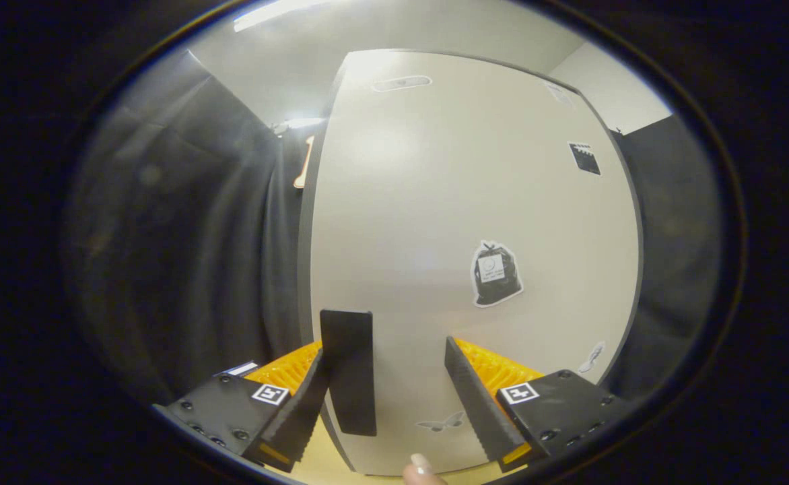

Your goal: Open the shoe cabinet door, grab the shoes and put them into the shoe cabinet, then close the shoe cabinet door.

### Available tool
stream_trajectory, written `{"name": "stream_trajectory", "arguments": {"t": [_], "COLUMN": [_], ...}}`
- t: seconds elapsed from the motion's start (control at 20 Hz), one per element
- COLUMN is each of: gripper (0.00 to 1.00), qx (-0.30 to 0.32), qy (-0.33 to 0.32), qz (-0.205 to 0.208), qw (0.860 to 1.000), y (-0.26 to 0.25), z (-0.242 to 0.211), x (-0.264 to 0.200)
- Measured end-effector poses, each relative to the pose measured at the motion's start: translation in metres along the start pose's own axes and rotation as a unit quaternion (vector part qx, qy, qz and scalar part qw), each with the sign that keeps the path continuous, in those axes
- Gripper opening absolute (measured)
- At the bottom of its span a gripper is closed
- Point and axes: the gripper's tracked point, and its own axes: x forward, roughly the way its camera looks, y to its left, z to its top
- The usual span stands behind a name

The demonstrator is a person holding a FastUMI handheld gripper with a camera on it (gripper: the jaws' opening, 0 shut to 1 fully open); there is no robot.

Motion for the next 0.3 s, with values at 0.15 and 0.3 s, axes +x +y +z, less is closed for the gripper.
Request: {"name": "stream_trajectory", "arguments": {"t": [0.15,0.3], "gripper": [0.98,0.98], "qx": [0.007,0.010], "qy": [0.004,0.002], "qz": [-0.009,-0.008], "qw": [1.000,1.000], "y": [0.0002,0.0001], "z": [0.0011,0.0012], "x": [-0.0022,-0.0026]}}
